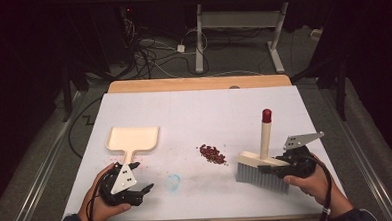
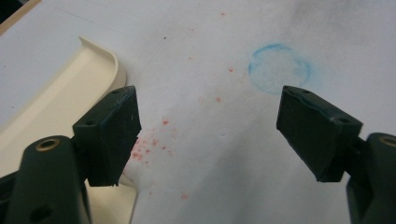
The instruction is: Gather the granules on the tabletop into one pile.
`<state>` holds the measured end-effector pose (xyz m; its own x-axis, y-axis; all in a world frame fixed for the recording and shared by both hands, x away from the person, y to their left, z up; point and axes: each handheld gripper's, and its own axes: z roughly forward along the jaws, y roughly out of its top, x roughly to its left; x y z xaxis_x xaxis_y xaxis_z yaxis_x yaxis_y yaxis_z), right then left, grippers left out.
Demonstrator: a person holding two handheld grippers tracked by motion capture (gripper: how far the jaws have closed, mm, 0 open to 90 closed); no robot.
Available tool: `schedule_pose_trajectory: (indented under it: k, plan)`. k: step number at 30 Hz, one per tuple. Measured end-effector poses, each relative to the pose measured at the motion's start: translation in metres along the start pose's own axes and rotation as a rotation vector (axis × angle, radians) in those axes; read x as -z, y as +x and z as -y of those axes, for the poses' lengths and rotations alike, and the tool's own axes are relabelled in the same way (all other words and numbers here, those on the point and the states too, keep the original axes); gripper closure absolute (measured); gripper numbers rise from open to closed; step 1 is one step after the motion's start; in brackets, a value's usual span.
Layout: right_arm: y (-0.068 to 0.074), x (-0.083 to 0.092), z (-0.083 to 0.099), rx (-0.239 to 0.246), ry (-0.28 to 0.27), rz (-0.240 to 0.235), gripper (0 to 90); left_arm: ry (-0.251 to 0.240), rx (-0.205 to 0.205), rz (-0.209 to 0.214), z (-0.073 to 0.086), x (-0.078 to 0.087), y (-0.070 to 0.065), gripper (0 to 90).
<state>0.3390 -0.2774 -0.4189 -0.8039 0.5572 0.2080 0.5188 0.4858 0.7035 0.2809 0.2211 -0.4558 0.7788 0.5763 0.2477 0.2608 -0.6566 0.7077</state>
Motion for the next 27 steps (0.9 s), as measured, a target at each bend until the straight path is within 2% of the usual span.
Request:
schedule_pose_trajectory:
  k: [2,9,11,12,13,15,17,18,20,22,24,26,27]
  plan:
    - [-0.008,-0.001,-0.002,-0.009,0.018,0.02,61.1,0.004,-0.001,0.003,0.0,-0.001,0.0,20.6]
    - [-0.04,-0.01,-0.012,-0.026,0.06,0.026,54.0,0.014,0.002,0.018,0.0,-0.003,-0.001,20.6]
    - [-0.048,-0.012,-0.016,-0.033,0.07,0.05,48.0,0.016,0.001,0.021,0.0,-0.003,-0.001,20.6]
    - [-0.053,-0.014,-0.018,-0.029,0.089,0.061,47.8,0.016,0.002,0.025,0.0,-0.003,-0.001,20.5]
    - [-0.058,-0.015,-0.019,-0.02,0.081,0.067,50.1,0.017,0.002,0.027,0.0,-0.003,-0.001,20.6]
    - [-0.068,-0.014,-0.021,-0.046,0.041,0.068,48.9,0.018,0.002,0.029,0.0,-0.004,-0.001,20.5]
    - [-0.076,-0.013,-0.022,-0.071,0.025,0.108,50.5,0.017,0.002,0.031,0.0,-0.004,-0.001,20.5]
    - [-0.079,-0.014,-0.022,-0.082,0.022,0.143,53.3,0.018,0.001,0.032,0.001,-0.004,-0.001,20.5]
    - [-0.08,-0.02,-0.023,-0.091,0.057,0.267,59.6,0.019,0.005,0.033,0.001,-0.004,-0.001,20.5]
    - [-0.079,-0.028,-0.024,-0.081,0.081,0.353,63.1,0.021,0.006,0.034,0.001,-0.004,-0.001,20.5]
    - [-0.079,-0.036,-0.024,-0.079,0.087,0.396,66.6,0.022,0.001,0.034,0.0,-0.004,-0.002,20.5]
    - [-0.079,-0.045,-0.025,-0.067,0.116,0.428,68.4,0.024,-0.004,0.035,0.0,-0.005,-0.002,20.5]
    - [-0.079,-0.049,-0.026,-0.063,0.118,0.458,67.4,0.024,-0.005,0.035,0.0,-0.005,-0.002,20.5]
